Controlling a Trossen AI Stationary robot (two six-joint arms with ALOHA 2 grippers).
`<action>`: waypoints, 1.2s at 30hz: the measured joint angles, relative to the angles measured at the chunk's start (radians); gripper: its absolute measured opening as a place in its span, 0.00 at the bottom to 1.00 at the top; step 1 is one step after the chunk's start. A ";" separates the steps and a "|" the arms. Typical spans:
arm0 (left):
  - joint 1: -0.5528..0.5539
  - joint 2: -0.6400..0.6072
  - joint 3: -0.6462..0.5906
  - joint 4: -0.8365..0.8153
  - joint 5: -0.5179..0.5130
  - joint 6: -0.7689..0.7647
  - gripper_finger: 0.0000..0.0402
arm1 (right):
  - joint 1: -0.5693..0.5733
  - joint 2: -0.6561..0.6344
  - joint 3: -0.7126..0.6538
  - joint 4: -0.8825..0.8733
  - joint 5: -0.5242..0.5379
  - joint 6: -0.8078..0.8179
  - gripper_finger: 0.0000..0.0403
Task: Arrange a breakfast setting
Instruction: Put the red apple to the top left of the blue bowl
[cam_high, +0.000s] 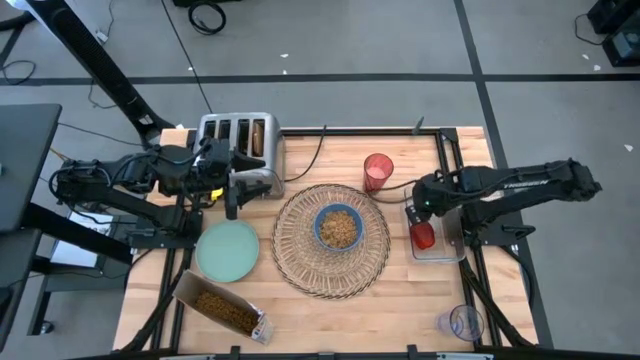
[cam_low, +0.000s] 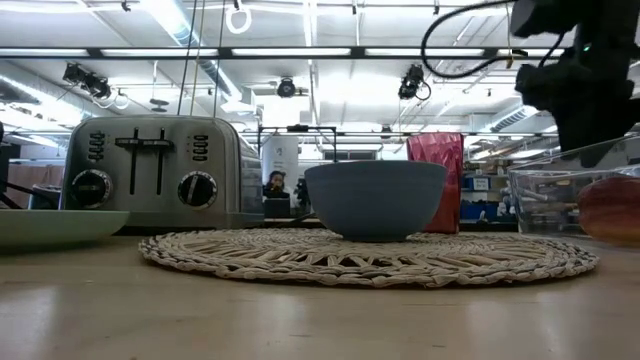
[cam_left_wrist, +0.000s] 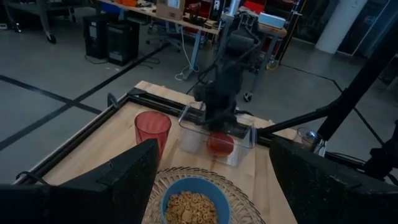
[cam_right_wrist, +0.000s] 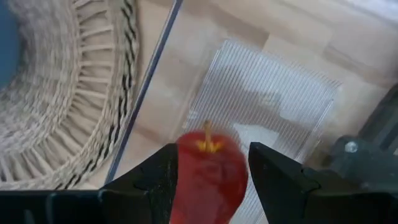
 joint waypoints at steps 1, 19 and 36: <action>0.000 0.000 0.000 0.002 0.000 -0.003 0.78 | -0.022 0.007 -0.004 -0.001 -0.016 -0.022 0.49; 0.000 0.000 0.000 0.000 0.000 -0.045 0.78 | -0.172 0.238 -0.032 0.120 -0.147 -0.250 0.47; 0.000 0.000 0.000 0.000 0.000 -0.044 0.78 | -0.172 0.319 -0.033 0.148 -0.179 -0.167 0.40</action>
